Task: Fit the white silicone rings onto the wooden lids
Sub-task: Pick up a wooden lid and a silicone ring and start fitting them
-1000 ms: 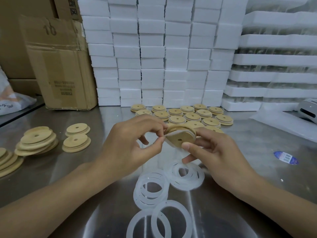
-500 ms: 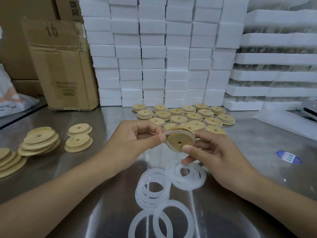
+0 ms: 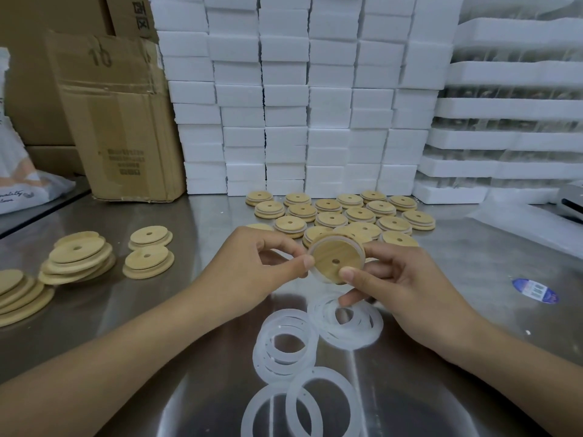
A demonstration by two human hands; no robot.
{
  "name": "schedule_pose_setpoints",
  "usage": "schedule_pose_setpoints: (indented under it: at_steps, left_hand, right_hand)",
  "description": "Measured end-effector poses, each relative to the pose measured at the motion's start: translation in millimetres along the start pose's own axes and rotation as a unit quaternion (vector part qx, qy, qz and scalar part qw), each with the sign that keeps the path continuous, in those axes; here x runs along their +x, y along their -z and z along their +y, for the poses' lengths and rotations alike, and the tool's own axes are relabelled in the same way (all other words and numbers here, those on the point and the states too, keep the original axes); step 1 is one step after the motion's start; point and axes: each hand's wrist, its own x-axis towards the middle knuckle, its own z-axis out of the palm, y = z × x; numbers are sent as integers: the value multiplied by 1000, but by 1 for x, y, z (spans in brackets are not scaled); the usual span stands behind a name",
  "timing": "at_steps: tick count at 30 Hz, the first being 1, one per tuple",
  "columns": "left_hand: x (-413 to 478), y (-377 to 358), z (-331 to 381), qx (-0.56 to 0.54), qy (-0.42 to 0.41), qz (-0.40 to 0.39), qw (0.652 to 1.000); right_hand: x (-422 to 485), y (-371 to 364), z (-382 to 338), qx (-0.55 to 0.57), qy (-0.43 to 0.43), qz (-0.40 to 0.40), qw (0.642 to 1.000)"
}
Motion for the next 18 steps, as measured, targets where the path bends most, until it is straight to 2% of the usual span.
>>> schedule_pose_setpoints:
  at_steps: [13, 18]
  left_hand:
    - [5, 6, 1, -29, 59, -55, 996]
    - [2, -1, 1, -57, 57, -37, 996]
  right_hand:
    - [2, 5, 1, 73, -56, -4, 996]
    - [3, 5, 2, 64, -68, -13, 996]
